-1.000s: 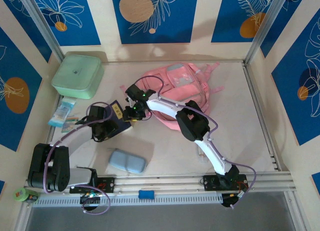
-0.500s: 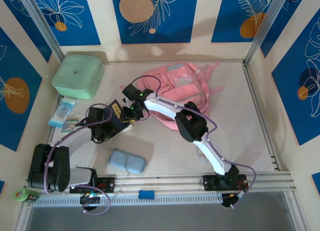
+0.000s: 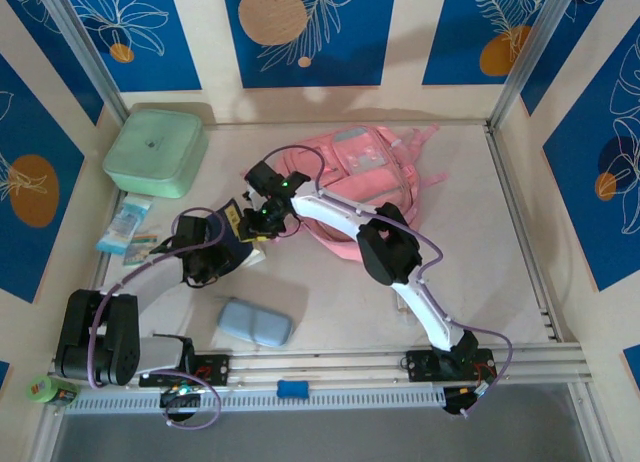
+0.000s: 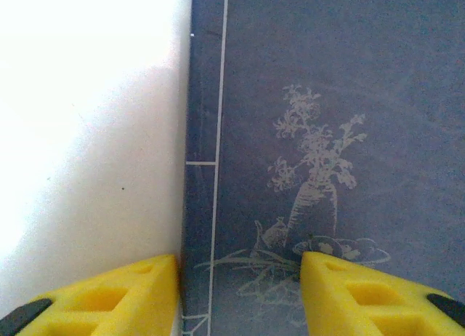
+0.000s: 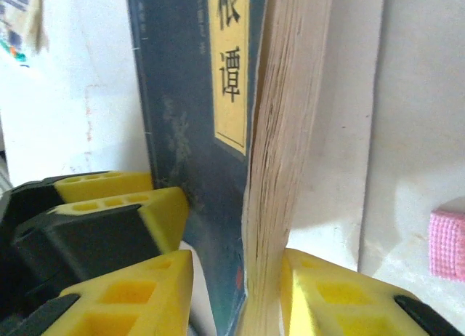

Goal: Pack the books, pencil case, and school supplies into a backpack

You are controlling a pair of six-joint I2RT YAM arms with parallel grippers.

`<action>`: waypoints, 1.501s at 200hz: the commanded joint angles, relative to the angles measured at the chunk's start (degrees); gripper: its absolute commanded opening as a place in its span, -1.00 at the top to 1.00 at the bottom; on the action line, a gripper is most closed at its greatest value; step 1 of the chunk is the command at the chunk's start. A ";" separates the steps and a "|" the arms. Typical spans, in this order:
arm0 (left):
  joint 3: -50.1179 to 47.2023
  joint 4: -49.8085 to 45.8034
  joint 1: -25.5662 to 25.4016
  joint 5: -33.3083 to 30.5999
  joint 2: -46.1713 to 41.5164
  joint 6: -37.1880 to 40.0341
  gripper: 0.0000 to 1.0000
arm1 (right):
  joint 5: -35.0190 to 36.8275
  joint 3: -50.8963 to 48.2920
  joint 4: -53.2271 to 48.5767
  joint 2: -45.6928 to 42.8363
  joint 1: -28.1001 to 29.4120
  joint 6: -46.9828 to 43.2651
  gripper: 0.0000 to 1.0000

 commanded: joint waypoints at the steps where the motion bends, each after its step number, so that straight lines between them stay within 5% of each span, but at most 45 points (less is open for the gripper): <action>1: -1.45 -1.99 0.22 -0.80 0.10 0.71 0.04 | -3.75 -0.70 0.20 -3.76 0.85 0.41 0.31; 138: -1.66 -0.68 0.10 0.98 0.34 0.22 0.06 | -4.39 2.84 -2.60 1.19 1.11 -0.38 0.46; 220: -1.22 -1.14 0.08 1.00 -1.12 -0.13 0.05 | -3.06 4.89 -3.96 -0.37 1.11 -0.91 0.91; 300: 9.66 -14.64 1.65 0.22 -14.61 3.13 -0.46 | -4.01 -1.76 -0.88 -14.85 -2.13 -0.92 1.00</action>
